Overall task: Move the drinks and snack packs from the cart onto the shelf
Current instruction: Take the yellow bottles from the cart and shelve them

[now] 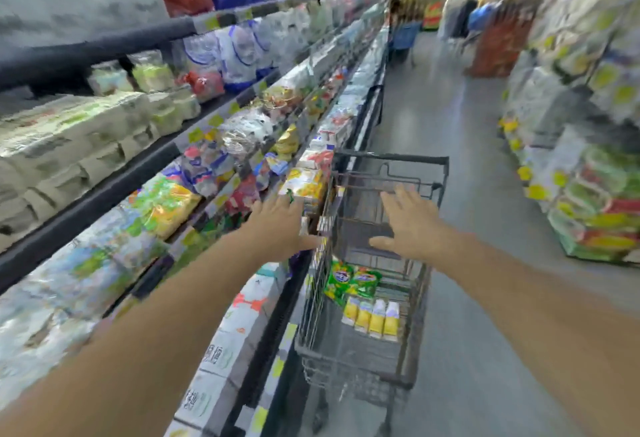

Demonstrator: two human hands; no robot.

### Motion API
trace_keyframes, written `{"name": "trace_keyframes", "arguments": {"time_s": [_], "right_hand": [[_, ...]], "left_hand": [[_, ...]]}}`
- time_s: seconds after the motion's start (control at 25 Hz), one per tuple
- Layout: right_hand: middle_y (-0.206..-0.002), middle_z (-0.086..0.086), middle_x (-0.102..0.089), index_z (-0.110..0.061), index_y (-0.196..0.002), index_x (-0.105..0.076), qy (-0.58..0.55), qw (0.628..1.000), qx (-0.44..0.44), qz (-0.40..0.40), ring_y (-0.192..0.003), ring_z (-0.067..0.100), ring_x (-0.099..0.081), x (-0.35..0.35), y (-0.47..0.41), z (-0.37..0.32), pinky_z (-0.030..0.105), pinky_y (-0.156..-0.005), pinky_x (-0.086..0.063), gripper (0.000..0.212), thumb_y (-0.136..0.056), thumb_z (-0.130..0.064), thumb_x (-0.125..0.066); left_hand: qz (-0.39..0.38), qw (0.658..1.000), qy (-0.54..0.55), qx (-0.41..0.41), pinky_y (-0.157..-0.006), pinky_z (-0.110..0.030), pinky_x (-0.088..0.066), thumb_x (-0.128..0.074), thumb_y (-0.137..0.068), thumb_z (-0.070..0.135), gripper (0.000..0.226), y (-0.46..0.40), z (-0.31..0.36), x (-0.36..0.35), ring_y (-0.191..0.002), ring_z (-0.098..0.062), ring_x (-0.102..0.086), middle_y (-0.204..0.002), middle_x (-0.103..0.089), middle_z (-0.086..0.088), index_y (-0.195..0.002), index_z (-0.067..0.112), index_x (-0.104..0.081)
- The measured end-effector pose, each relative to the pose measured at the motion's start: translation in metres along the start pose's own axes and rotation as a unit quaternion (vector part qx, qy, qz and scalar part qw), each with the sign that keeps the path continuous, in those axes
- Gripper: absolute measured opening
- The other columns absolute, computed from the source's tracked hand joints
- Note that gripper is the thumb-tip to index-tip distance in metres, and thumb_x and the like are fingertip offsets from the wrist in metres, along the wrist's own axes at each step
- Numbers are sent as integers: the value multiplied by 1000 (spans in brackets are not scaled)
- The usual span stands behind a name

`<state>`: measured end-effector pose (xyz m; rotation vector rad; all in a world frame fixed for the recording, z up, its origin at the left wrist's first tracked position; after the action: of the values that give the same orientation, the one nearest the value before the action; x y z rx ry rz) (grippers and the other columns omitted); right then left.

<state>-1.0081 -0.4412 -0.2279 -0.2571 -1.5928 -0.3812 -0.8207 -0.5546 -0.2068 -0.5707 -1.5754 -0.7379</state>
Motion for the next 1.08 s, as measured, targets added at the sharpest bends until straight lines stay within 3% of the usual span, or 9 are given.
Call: {"name": "trace_keyframes", "arguments": {"time_s": [0.24, 0.56, 0.68, 0.8, 0.84, 0.92, 1.08], "right_hand": [[-164, 19, -12, -10, -156, -16, -42, 994, -98, -37, -151, 36, -16, -49, -29, 105, 49, -119, -23, 96, -87, -61, -59], [-157, 15, -32, -10, -153, -26, -115, 972, -161, -128, -144, 33, -32, -144, -109, 130, 46, -119, -27, 80, -93, -51, -57], [-156, 17, -34, -10, -154, -27, -141, 959, -183, -163, -143, 32, -35, -201, -147, 126, 45, -119, -31, 78, -94, -52, -55], [-153, 17, -39, -9, -152, -31, -175, 943, -206, -193, -140, 31, -38, -268, -173, 124, 45, -117, -34, 73, -95, -50, -53], [-148, 16, -44, -8, -148, -36, -188, 934, -225, -206, -137, 31, -42, -314, -191, 129, 44, -115, -37, 69, -95, -49, -53], [-137, 16, -52, -5, -138, -47, -212, 920, -255, -208, -128, 32, -49, -330, -189, 131, 41, -107, -43, 59, -95, -46, -55], [-130, 22, -57, 3, -125, -54, -268, 870, -333, -246, -121, 35, -54, -458, -204, 140, 36, -92, -46, 52, -94, -38, -61]], "left_hand": [[-21, 996, 17, -82, -120, -53, -14, -46, -90, 65, 91, -115, 85, -33, -150, -34, -8, -163, -6, -17, -157, 13, -11], [-122, 981, 24, -149, -119, -53, -18, -42, -91, 66, 89, -238, 98, -143, -149, -34, -16, -162, -16, -15, -156, 13, -14], [-197, 969, 74, -133, -115, -50, -28, -45, -92, 63, 83, -271, 90, -211, -142, -34, -30, -153, -33, -15, -152, 10, -24], [-268, 952, 113, -95, -111, -47, -35, -46, -92, 61, 81, -290, 85, -288, -138, -34, -35, -150, -37, -15, -150, 8, -28], [-297, 943, 133, -72, -109, -46, -37, -46, -93, 61, 79, -306, 83, -340, -136, -34, -37, -148, -38, -15, -148, 6, -31], [-311, 938, 141, -55, -105, -44, -40, -45, -93, 60, 77, -305, 79, -359, -132, -34, -41, -144, -42, -17, -145, 4, -35], [-360, 920, 156, -5, -106, -42, -37, -43, -95, 58, 75, -316, 78, -481, -131, -35, -41, -143, -43, -20, -144, 1, -35]]}}
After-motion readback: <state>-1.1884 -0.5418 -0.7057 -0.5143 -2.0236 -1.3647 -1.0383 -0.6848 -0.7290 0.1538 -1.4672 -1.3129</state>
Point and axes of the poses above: each hand's wrist, its own y-axis away from the middle knuckle, its own x-axis out of the back of the hand, z = x × y, the point moved 7 cm from there along -y, towards the middle knuckle
